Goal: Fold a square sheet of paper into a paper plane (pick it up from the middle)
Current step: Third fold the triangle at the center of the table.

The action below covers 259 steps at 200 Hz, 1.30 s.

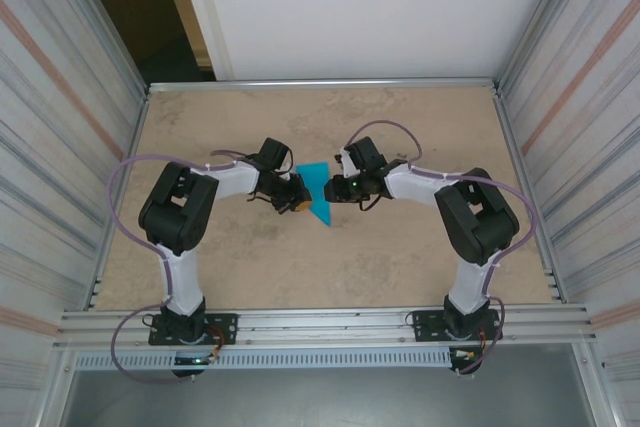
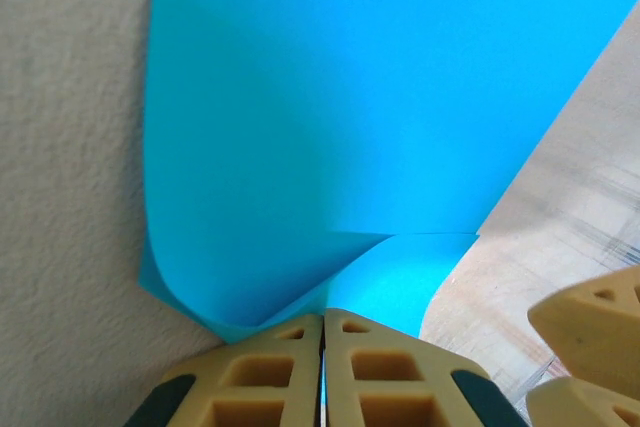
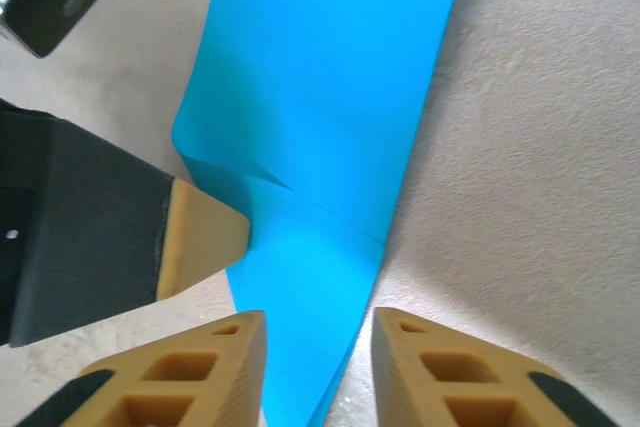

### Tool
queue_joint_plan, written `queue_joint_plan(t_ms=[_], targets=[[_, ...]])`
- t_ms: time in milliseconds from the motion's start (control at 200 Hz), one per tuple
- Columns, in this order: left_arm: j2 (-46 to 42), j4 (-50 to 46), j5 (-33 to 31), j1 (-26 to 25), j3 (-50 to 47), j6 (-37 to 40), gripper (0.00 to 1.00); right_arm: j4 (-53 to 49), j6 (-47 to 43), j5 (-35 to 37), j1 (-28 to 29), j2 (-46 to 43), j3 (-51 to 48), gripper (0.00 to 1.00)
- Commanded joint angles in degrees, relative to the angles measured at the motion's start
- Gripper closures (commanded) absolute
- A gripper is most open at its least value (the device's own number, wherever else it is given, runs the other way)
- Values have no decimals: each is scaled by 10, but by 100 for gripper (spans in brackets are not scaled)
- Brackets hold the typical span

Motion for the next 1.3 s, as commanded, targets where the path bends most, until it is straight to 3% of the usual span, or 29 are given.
queue_joint_plan(t_ms=[0, 150, 321, 1072, 1293], targets=[[18, -26, -29, 4, -21, 3, 90, -17, 13, -25, 20, -9, -1, 74], [19, -22, -29, 4, -24, 1, 90, -2, 26, -45, 39, 12, 1, 85], [17, -19, -28, 4, -27, 1, 91, 11, 36, -52, 44, 32, 2, 89], [18, -22, -14, 8, -15, 8, 91, 2, 26, -68, 40, 74, 12, 90], [16, -18, 18, 14, 11, 34, 88, -5, 24, -62, 37, 83, 9, 91]])
